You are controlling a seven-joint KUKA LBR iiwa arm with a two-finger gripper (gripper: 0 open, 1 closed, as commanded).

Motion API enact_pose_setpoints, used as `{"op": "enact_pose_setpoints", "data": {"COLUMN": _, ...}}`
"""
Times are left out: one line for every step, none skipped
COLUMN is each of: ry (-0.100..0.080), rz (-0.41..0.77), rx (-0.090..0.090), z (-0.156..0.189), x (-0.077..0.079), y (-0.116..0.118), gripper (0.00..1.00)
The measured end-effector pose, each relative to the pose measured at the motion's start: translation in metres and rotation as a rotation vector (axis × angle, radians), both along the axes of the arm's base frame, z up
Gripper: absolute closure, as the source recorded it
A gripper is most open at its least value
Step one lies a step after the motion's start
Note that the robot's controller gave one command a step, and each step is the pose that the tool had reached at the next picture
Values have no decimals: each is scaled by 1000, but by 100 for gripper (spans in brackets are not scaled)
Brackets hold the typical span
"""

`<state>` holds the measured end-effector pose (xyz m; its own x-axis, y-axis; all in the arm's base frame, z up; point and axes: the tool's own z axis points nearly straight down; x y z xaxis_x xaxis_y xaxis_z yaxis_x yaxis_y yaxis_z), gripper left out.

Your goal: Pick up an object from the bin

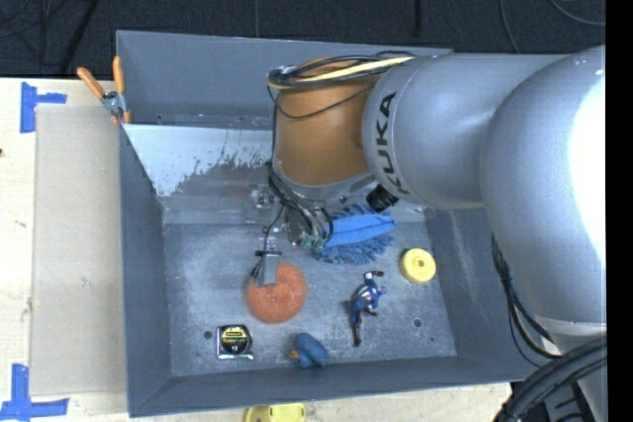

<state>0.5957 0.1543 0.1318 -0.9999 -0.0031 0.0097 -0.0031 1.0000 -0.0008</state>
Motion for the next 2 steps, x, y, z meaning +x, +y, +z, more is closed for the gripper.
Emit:
{"op": "enact_pose_setpoints", "data": {"ry": -7, "rz": -3, "rx": 1, "z": 5, "x": 2, "y": -1, "gripper": 0}}
{"op": "enact_pose_setpoints", "data": {"ry": -14, "rz": -51, "rx": 3, "z": -26, "x": -37, "y": -15, "gripper": 0}}
